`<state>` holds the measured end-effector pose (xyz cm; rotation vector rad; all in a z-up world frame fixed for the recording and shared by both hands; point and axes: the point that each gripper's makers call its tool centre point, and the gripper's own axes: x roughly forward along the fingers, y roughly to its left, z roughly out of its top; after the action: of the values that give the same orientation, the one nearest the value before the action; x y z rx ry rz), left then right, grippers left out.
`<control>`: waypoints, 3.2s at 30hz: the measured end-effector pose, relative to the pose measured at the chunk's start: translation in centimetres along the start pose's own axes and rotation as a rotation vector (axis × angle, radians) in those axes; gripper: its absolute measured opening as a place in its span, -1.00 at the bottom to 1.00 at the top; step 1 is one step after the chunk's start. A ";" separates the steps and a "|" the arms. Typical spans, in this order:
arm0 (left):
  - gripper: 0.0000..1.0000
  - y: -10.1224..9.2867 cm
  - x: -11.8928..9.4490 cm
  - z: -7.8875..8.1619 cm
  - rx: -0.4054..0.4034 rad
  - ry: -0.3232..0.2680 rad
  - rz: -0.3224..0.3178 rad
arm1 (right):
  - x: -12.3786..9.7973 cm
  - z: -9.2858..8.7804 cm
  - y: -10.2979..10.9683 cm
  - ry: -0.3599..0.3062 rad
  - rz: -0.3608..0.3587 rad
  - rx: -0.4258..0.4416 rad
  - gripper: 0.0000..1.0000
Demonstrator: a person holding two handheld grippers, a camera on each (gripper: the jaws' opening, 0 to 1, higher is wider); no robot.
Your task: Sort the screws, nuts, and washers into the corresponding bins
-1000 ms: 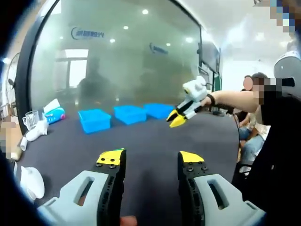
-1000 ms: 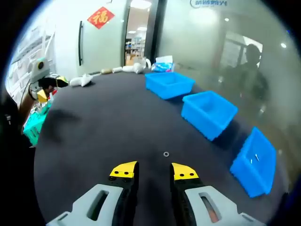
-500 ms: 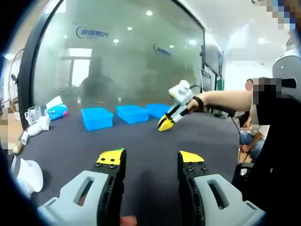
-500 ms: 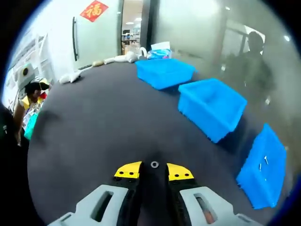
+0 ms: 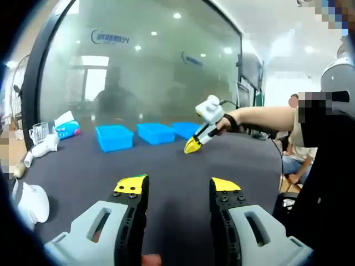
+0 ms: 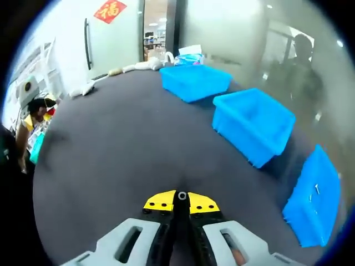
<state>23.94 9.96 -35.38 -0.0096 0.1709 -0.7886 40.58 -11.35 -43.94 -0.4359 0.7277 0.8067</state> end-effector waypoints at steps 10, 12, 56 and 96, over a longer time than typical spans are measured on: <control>-0.14 0.1 -0.1 0.7 0.006 -0.014 0.011 | -1.6 0.6 0.3 -0.065 -0.016 0.014 -0.93; -0.14 0.1 -0.1 0.8 0.008 -0.016 0.012 | -2.4 0.9 0.4 -0.102 -0.024 0.025 -0.93; -0.14 0.2 -0.4 2.7 0.020 -0.068 0.048 | -14.6 7.8 -4.3 -0.685 -0.314 0.169 -0.93; -0.14 2.1 -1.4 1.6 -0.028 -0.085 0.098 | -0.5 13.2 -13.1 -0.336 -0.399 0.019 -0.12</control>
<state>24.66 12.34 -33.78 -0.0608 0.1010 -0.6862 55.95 -11.81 -33.58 -0.3991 0.3196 0.4783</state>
